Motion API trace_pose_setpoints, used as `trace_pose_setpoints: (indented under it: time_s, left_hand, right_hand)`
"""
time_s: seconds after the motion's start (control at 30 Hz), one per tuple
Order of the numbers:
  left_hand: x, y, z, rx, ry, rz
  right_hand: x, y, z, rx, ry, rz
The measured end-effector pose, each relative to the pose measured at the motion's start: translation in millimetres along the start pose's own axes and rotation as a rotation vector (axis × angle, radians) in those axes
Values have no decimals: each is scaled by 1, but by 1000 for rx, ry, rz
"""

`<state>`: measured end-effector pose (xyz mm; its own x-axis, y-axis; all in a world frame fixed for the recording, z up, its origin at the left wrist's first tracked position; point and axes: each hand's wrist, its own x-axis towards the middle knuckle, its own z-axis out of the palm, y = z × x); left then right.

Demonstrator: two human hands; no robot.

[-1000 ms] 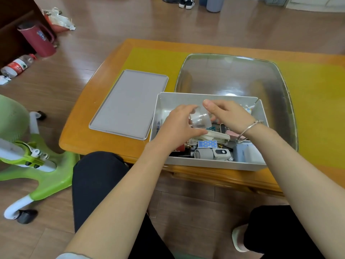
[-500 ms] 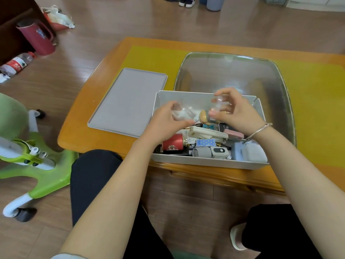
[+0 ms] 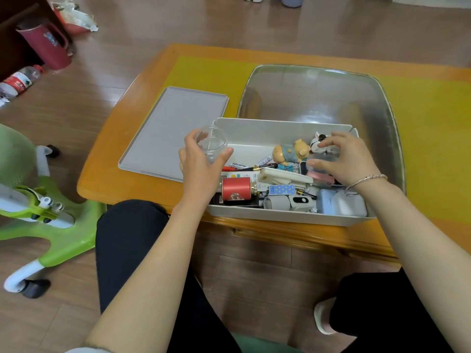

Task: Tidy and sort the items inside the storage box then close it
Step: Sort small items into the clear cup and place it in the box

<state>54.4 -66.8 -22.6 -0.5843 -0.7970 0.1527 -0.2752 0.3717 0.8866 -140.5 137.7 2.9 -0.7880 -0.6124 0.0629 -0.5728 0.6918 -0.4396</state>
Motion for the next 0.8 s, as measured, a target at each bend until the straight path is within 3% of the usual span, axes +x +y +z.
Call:
trace_pose_setpoints:
  time_s: [0.13,0.23,0.33,0.53,0.63,0.73,0.8]
  left_hand:
    - [0,-1,-1,-72,-23,31]
    - [-3,-5,-2,-66,-31,32]
    - [-4,-11,-1,-109,5,-1]
    - [-2,-17,1,-131,52,-24]
    - [-1,-21,2,-173,65,-41]
    - [0,-22,2,-210,71,-38]
    - [0,-23,3,-220,66,-40]
  right_hand:
    - [-2,-24,8,120,-15,-133]
    - [-7,-58,26,165,-237,-327]
    - [-6,-83,47,21,-376,-464]
    - [1,-109,76,-309,-401,-636]
    - [4,-111,72,-228,-321,-598]
    - [8,-104,49,254,-173,-339]
    - [12,-91,32,413,-48,-236]
